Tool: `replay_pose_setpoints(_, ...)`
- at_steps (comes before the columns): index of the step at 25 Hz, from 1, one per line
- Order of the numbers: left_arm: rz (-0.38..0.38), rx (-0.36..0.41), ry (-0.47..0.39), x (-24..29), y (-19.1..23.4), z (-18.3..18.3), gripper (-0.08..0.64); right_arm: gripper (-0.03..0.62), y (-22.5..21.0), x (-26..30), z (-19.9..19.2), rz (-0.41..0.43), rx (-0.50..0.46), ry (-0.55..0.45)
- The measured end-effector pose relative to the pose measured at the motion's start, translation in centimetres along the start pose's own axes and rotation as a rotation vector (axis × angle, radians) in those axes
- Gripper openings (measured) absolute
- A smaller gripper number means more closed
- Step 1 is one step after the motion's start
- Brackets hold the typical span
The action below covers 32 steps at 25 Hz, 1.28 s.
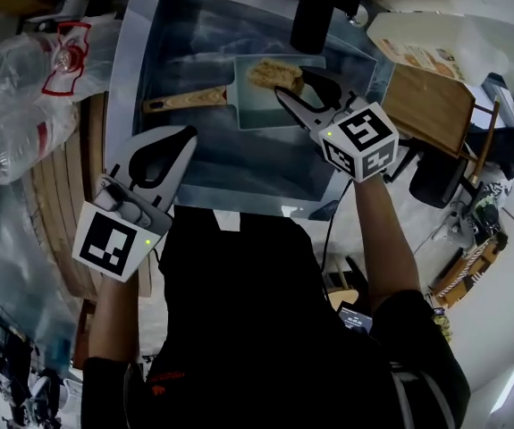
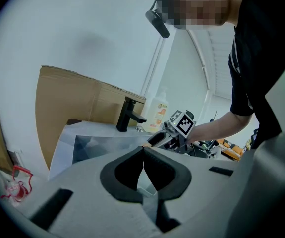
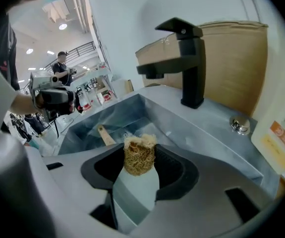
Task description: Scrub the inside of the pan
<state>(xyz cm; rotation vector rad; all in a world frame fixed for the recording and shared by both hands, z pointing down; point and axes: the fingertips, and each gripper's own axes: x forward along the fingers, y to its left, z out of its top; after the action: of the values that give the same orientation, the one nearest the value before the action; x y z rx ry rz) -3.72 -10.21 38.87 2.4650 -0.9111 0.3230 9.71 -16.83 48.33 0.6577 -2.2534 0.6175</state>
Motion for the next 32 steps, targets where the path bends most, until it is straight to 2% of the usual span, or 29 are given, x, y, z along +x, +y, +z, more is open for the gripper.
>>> replay_pose_setpoints(9, 0.004, -0.032, 0.001, -0.3, 0.8, -1.7, 0.020, 0.189, -0.5, 3.3, -2.3, -0.023, -0.116, 0.136)
replay_pose_setpoints(14, -0.006, 0.001, 0.010, -0.6, 0.6, -2.0, 0.020, 0.189, -0.4, 4.7, -3.1, -0.027, -0.170, 0.194)
replay_pose_setpoints(32, -0.010, -0.011, 0.004, -1.1, 0.8, -3.0, 0.020, 0.189, -0.3, 6.6, -4.4, -0.044, -0.299, 0.331)
